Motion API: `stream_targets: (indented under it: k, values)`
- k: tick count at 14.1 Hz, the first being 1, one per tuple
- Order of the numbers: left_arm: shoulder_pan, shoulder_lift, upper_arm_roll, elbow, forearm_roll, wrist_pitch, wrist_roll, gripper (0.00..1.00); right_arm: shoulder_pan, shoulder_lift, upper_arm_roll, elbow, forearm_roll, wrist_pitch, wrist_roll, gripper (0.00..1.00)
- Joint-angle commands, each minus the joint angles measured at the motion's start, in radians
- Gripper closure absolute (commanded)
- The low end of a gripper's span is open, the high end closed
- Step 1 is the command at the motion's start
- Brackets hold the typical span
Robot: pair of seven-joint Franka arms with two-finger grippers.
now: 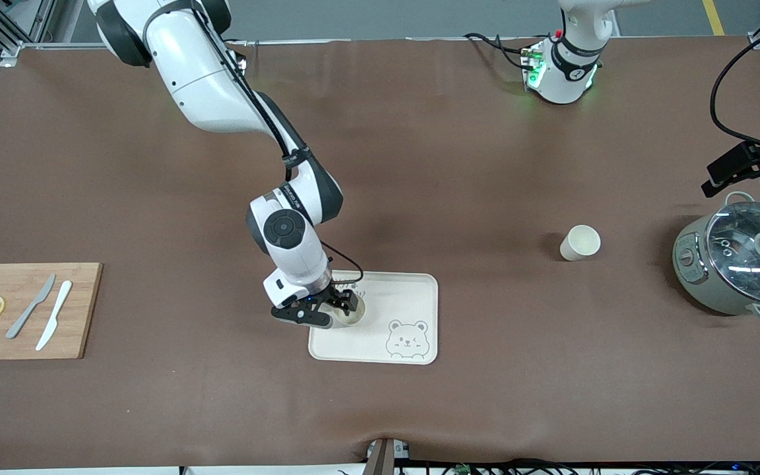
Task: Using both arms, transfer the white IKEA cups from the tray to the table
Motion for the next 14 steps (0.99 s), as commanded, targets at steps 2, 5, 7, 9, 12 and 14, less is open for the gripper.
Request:
stream_targets:
  k: [2,5,7,9,12,14]
  values:
    - [0.002,0.004,-0.01,0.017,0.005,-0.019,0.006,0.0,0.015,0.021,-0.01,0.029,-0.021,0.011,0.031,0.0]
    - [0.005,0.003,-0.012,0.017,0.005,-0.028,0.01,0.0,0.015,0.021,-0.01,0.03,-0.021,0.011,0.031,0.22]
    - [0.009,0.0,-0.01,0.015,0.005,-0.036,0.018,0.0,0.015,0.021,-0.01,0.03,-0.021,0.012,0.031,0.4]
    - [0.009,-0.017,-0.004,0.02,0.006,-0.065,0.021,0.0,0.015,0.021,-0.009,0.03,-0.02,0.012,0.031,0.54]
    - [0.017,-0.019,-0.003,0.026,0.005,-0.076,0.039,0.0,0.015,0.021,-0.009,0.032,-0.019,0.012,0.031,0.79]
    - [0.011,-0.01,-0.004,0.026,-0.001,-0.074,0.032,0.0,0.015,0.021,-0.009,0.032,-0.021,0.012,0.031,0.91]
